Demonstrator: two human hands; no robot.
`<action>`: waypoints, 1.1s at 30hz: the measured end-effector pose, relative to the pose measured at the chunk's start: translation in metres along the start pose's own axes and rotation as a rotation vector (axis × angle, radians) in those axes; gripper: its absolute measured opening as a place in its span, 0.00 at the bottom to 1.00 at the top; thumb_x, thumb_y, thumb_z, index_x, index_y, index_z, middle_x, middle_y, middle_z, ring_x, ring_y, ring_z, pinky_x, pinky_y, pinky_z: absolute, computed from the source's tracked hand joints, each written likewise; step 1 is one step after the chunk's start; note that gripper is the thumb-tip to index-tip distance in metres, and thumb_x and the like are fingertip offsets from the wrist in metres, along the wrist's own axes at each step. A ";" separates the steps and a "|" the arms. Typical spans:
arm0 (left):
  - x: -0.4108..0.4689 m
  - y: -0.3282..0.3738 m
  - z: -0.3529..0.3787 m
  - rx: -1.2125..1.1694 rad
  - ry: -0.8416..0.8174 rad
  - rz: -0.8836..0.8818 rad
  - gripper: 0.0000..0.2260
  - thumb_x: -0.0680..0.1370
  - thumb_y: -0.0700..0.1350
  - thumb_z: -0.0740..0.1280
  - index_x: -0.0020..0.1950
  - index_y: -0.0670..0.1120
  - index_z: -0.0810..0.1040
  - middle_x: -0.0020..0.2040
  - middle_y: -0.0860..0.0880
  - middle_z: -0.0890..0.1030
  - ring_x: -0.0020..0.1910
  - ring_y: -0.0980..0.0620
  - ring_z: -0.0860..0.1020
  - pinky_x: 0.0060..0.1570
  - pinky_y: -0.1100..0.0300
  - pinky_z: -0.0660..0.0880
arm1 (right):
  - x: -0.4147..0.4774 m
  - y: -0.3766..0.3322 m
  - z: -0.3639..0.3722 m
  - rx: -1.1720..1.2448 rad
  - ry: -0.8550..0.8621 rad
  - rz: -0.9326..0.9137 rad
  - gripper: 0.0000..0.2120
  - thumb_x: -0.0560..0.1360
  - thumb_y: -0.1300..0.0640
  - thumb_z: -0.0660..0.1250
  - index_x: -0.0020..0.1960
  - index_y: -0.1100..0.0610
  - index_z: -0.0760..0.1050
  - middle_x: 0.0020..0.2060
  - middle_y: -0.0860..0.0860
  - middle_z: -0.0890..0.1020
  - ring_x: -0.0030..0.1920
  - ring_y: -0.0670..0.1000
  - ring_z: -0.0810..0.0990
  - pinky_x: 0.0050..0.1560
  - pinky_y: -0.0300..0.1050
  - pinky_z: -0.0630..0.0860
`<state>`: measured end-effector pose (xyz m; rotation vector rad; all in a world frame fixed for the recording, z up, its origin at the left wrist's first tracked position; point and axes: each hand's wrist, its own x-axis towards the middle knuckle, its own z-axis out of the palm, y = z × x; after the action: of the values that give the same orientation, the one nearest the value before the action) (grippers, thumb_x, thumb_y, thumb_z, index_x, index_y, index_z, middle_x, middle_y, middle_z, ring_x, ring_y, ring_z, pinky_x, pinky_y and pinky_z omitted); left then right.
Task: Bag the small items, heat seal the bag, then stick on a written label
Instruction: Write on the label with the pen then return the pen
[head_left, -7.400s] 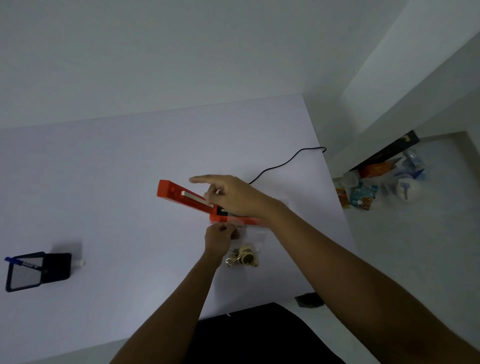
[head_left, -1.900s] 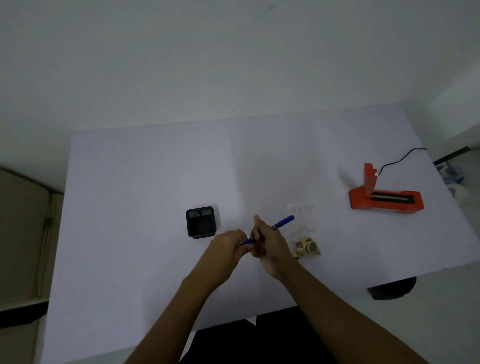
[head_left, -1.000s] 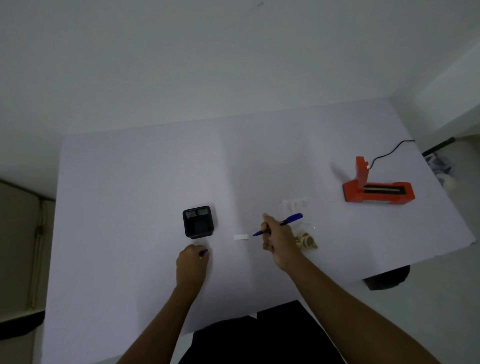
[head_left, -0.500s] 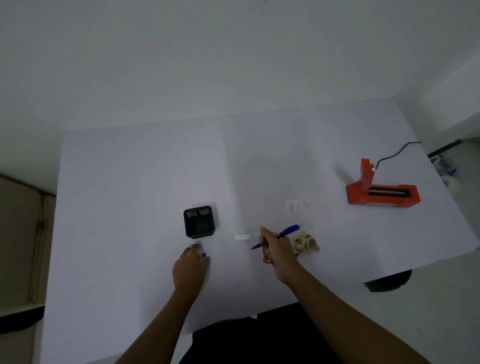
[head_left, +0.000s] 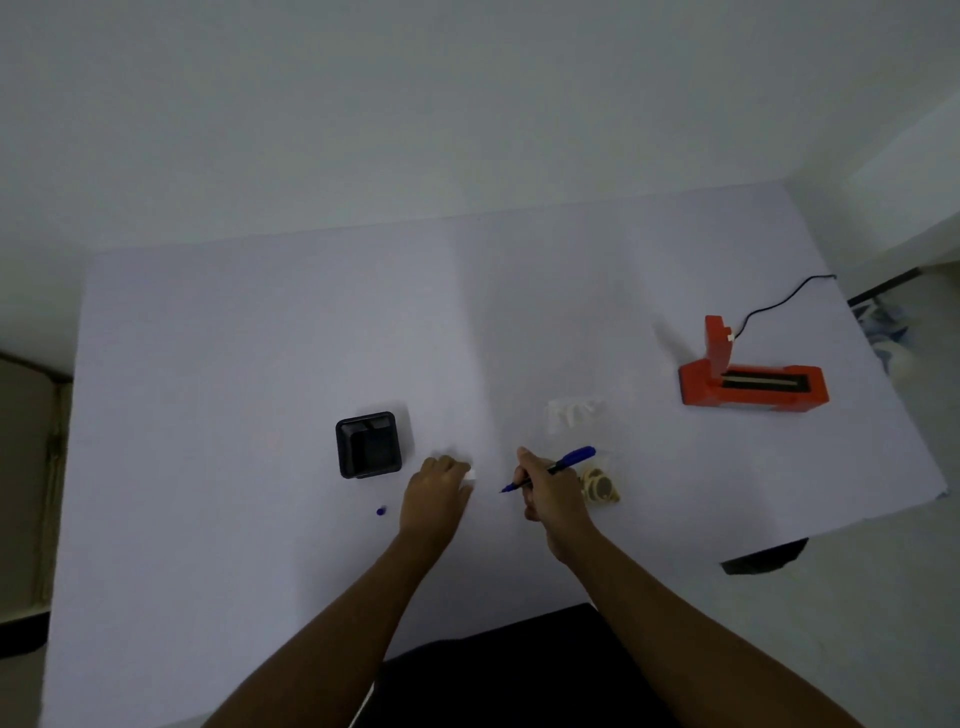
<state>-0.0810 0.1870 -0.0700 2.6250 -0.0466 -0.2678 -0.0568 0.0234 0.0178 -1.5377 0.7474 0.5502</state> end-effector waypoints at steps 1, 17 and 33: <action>0.003 0.001 0.003 0.030 -0.003 0.004 0.10 0.74 0.44 0.72 0.54 0.45 0.82 0.50 0.46 0.83 0.48 0.46 0.80 0.44 0.53 0.79 | 0.004 0.001 0.000 -0.017 0.013 -0.035 0.21 0.81 0.51 0.64 0.31 0.58 0.75 0.21 0.50 0.66 0.21 0.46 0.62 0.22 0.38 0.60; 0.019 0.016 0.010 0.254 -0.107 -0.015 0.05 0.76 0.48 0.69 0.44 0.47 0.81 0.40 0.49 0.81 0.38 0.51 0.78 0.35 0.58 0.75 | 0.045 0.032 0.019 -0.364 -0.092 -0.231 0.12 0.81 0.54 0.63 0.45 0.62 0.76 0.32 0.53 0.77 0.33 0.50 0.74 0.39 0.48 0.73; 0.026 0.035 -0.002 0.020 -0.082 -0.218 0.08 0.77 0.40 0.62 0.38 0.44 0.76 0.35 0.47 0.79 0.35 0.49 0.76 0.32 0.58 0.72 | 0.056 0.035 0.018 -0.395 -0.054 -0.347 0.06 0.81 0.57 0.64 0.47 0.57 0.76 0.36 0.49 0.79 0.37 0.47 0.77 0.41 0.41 0.75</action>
<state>-0.0547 0.1549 -0.0564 2.6389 0.2117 -0.4515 -0.0434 0.0328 -0.0487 -1.9598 0.3257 0.4932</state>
